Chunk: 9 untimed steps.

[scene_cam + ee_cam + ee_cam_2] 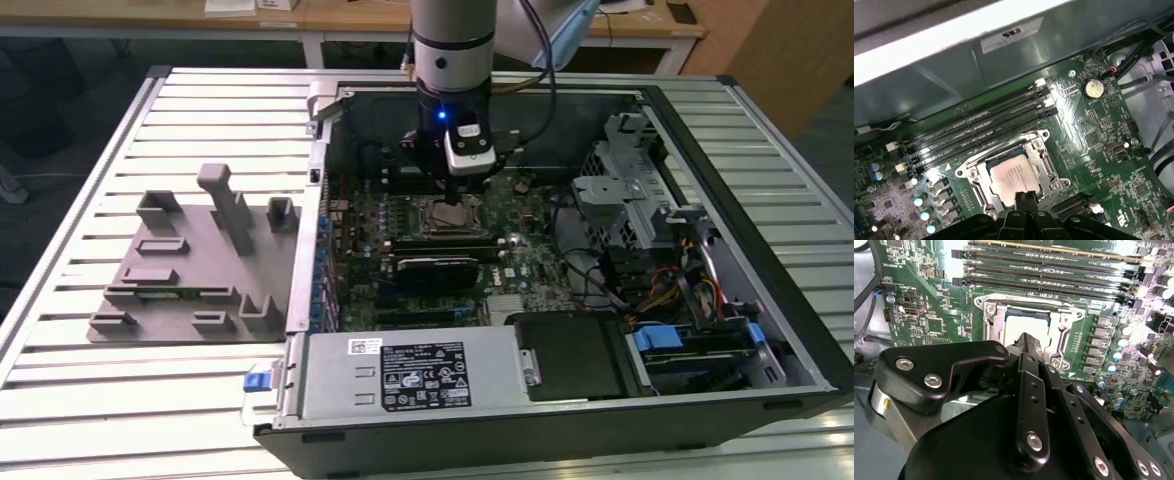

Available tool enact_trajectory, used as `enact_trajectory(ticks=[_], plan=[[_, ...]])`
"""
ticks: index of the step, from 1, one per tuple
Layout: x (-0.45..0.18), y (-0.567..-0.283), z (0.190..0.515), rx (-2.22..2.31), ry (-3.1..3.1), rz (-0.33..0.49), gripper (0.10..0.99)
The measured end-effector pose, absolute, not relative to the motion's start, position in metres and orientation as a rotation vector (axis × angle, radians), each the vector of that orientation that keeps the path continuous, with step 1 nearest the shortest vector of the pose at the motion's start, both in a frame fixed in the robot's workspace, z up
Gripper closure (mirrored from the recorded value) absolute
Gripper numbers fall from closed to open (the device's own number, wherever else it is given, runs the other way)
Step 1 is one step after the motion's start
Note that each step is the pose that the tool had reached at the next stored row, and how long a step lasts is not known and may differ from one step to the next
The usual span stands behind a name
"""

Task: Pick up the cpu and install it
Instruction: 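Install the second cpu locking lever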

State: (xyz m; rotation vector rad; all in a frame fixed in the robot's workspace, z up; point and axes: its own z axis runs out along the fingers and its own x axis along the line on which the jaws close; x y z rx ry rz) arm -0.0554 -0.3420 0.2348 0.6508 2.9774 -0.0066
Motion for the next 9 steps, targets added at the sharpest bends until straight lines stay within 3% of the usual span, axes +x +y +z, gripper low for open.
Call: enact_trajectory(ticks=[9], plan=[[-0.053, -0.357, 0.235, 0.651, 2.977, -0.007, 0.980]])
